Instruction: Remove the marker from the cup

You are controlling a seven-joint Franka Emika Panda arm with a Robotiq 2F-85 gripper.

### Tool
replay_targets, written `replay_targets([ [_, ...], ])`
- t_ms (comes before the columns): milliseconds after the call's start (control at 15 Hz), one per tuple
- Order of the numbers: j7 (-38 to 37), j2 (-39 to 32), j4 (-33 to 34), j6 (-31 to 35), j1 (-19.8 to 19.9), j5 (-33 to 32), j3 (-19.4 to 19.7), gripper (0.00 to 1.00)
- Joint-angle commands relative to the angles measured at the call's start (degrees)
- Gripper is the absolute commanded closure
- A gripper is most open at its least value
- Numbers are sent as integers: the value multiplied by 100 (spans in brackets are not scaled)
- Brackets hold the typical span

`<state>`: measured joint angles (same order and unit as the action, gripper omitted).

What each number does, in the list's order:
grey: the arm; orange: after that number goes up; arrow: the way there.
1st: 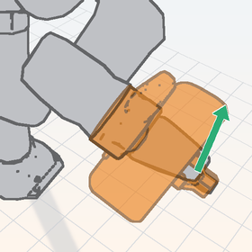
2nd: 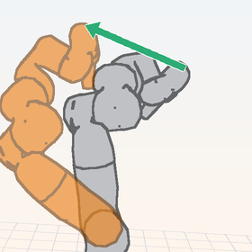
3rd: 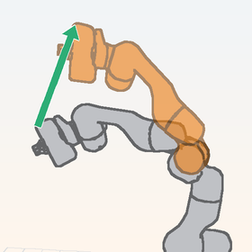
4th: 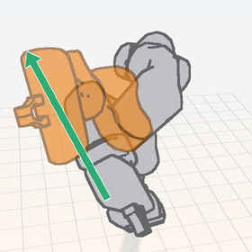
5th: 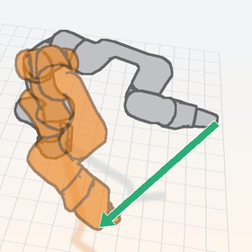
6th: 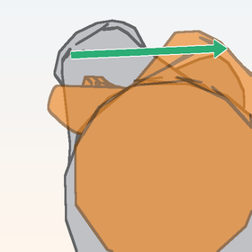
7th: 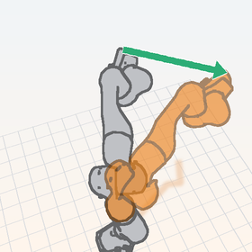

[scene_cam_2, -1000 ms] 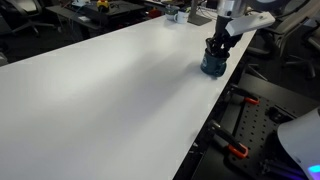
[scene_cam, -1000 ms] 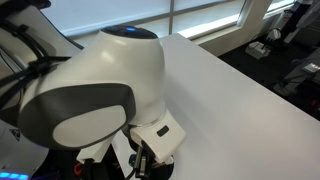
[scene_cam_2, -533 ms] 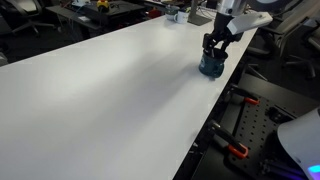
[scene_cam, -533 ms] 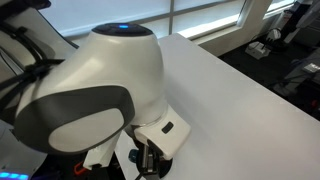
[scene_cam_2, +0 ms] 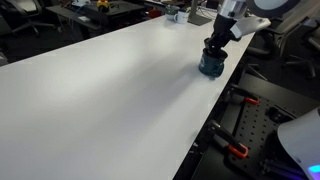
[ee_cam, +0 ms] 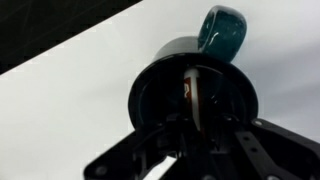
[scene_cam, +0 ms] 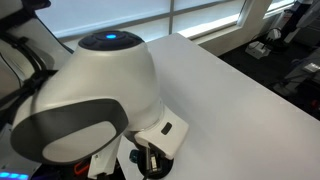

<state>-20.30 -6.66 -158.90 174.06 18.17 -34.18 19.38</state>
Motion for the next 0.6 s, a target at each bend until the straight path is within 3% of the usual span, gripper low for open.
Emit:
replay_targets([
  [0, 613, -173, 3, 269, 351, 241, -339, 95],
  [533, 1666, -62, -21, 24, 1064, 820, -1145, 95],
])
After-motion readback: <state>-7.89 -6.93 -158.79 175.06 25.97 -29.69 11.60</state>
